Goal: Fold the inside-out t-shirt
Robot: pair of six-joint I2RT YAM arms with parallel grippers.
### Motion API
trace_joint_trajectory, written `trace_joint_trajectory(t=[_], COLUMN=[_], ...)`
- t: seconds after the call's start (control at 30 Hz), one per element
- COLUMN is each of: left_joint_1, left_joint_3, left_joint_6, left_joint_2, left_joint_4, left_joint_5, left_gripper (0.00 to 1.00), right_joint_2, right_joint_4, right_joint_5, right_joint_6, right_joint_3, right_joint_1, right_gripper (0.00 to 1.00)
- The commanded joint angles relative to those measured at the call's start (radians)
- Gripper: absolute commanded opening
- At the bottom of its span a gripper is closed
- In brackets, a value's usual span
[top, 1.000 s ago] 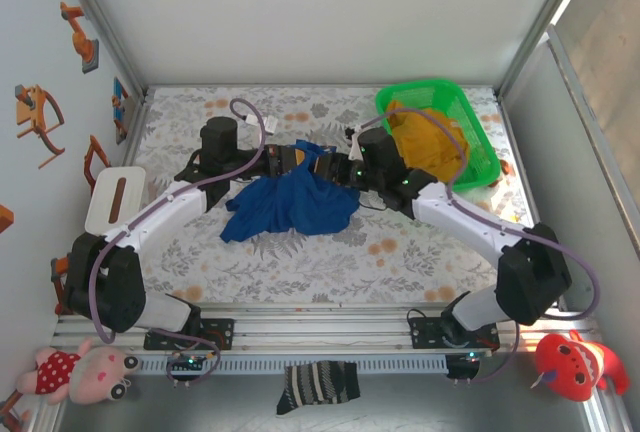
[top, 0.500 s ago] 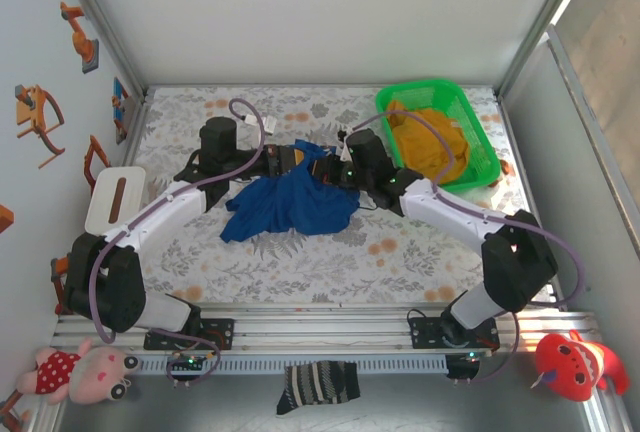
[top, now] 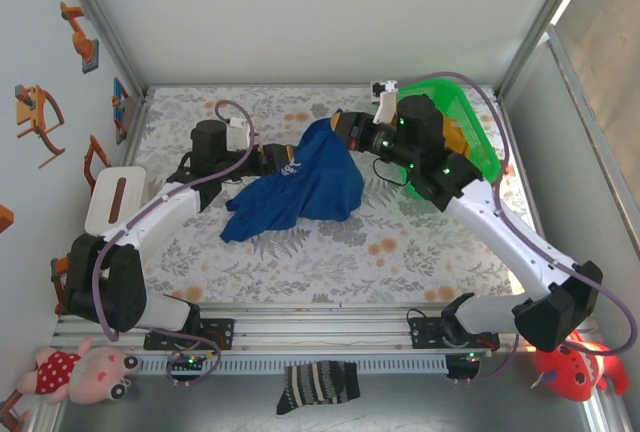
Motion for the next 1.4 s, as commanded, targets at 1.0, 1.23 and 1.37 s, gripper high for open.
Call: trace_joint_trajectory(t=[1.0, 1.23, 1.37], left_joint_1=[-0.196, -0.124, -0.051], left_joint_3=[0.031, 0.014, 0.009], left_joint_6=[0.078, 0.042, 0.029], left_joint_2=[0.03, -0.067, -0.116], left_joint_4=[-0.329, -0.372, -0.393], left_joint_5=[-0.374, -0.478, -0.488], left_gripper=[0.74, 0.76, 0.77], right_joint_2=[-0.155, -0.116, 0.021], right_joint_4=[-0.266, -0.221, -0.096], right_joint_5=[0.221, 0.147, 0.089], right_joint_6=[-0.007, -0.017, 0.016], right_joint_3=[-0.61, -0.485, -0.456], right_joint_1=[0.012, 0.023, 0.026], right_gripper=[0.34, 0.45, 0.47])
